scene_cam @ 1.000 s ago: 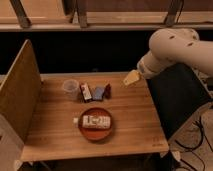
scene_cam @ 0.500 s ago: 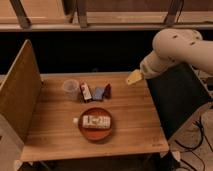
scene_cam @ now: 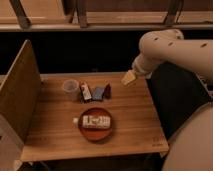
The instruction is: Place the white sponge in the ceramic cup
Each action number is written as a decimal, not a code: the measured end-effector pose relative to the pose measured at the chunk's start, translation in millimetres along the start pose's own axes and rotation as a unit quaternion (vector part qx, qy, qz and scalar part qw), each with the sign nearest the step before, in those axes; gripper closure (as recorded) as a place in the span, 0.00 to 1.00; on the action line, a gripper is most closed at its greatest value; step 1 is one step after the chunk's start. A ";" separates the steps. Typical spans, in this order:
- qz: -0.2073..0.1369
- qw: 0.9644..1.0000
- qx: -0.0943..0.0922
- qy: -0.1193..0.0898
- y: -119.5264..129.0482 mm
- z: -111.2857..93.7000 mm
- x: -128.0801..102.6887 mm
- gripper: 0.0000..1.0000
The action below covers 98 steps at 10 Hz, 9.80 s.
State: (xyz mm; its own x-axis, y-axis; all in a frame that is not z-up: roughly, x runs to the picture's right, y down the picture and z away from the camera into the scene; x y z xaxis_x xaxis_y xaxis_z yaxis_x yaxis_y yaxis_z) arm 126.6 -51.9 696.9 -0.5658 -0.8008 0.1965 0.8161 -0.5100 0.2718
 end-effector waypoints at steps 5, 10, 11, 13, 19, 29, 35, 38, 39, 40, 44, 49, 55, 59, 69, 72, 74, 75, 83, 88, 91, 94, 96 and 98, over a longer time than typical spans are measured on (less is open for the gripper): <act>-0.022 0.999 0.026 0.003 -8.9 57.8 20.6 0.20; -0.029 0.999 0.038 -0.017 -4.1 109.2 23.5 0.20; -0.029 0.999 0.038 -0.017 -3.6 109.2 22.8 0.20; -0.024 0.999 0.033 -0.018 1.0 105.7 20.8 0.20; 0.056 0.996 0.051 -0.042 5.9 107.0 9.3 0.20; -0.044 0.994 0.082 0.062 -70.9 197.4 105.3 0.20; -0.045 0.993 0.095 0.061 -79.6 211.5 105.6 0.20; -0.016 0.995 0.081 0.048 -63.0 233.6 103.5 0.20; -0.012 0.996 0.082 0.039 -62.9 247.9 103.8 0.20; -0.009 0.996 0.084 0.034 -64.7 259.0 105.4 0.20; -0.008 0.993 0.117 0.027 -87.6 296.3 114.7 0.20; 0.011 0.987 0.160 0.010 -97.7 333.3 101.4 0.20; 0.030 0.987 0.155 -0.012 -83.4 343.9 96.2 0.20; 0.043 0.988 0.150 -0.012 -78.0 343.9 97.7 0.22; 0.051 0.980 0.190 0.016 -95.4 333.3 108.2 1.00; 0.049 0.979 0.190 0.059 -91.3 311.9 130.9 1.00; 0.044 0.978 0.190 0.076 -91.7 301.4 138.9 1.00; 0.041 0.977 0.191 0.085 -93.6 296.0 142.3 1.00; -0.056 0.970 0.092 0.220 -51.2 170.7 210.9 1.00; -0.156 0.938 0.060 0.303 -80.4 95.3 266.3 1.00; -0.204 0.917 0.083 0.333 -122.9 80.9 290.2 1.00; -0.231 0.899 0.134 0.346 -163.3 92.3 300.1 1.00; -0.237 0.891 0.171 0.347 -183.4 109.6 301.5 1.00; -0.239 0.885 0.199 0.346 -194.2 124.3 301.3 1.00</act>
State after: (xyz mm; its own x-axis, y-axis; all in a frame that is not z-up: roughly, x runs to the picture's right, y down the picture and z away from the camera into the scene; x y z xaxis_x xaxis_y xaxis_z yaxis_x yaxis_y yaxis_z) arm -216.9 -155.1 820.5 -0.5159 -0.5945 -0.6168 0.3189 -0.8016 0.5058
